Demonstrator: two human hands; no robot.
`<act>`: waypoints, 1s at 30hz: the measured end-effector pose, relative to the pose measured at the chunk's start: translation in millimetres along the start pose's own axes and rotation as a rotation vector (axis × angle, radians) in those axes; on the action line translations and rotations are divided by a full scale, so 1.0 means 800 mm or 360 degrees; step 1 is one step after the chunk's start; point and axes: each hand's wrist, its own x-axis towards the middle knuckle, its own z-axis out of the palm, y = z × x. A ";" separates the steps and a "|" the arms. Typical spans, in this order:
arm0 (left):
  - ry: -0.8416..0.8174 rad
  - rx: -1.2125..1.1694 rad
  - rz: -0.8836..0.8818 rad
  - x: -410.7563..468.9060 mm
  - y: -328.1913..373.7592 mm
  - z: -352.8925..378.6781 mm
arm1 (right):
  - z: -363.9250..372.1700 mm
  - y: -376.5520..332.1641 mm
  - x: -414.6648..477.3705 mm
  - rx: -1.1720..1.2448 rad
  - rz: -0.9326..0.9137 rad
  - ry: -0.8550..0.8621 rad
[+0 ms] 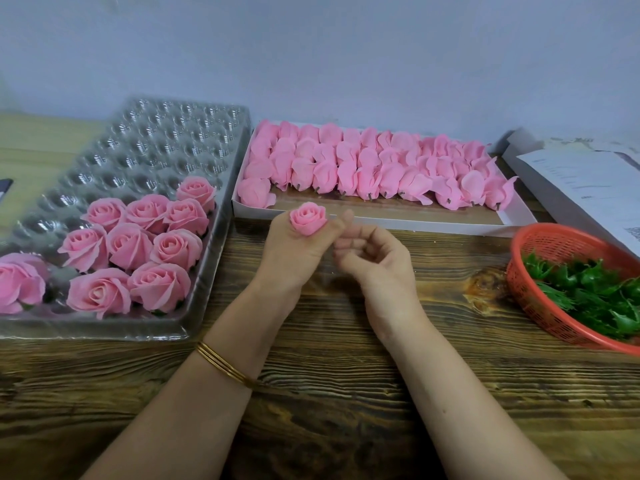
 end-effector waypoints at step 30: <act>-0.0516 -0.0221 -0.0283 0.000 0.007 -0.011 | -0.001 0.004 0.003 0.0221 0.0122 -0.0451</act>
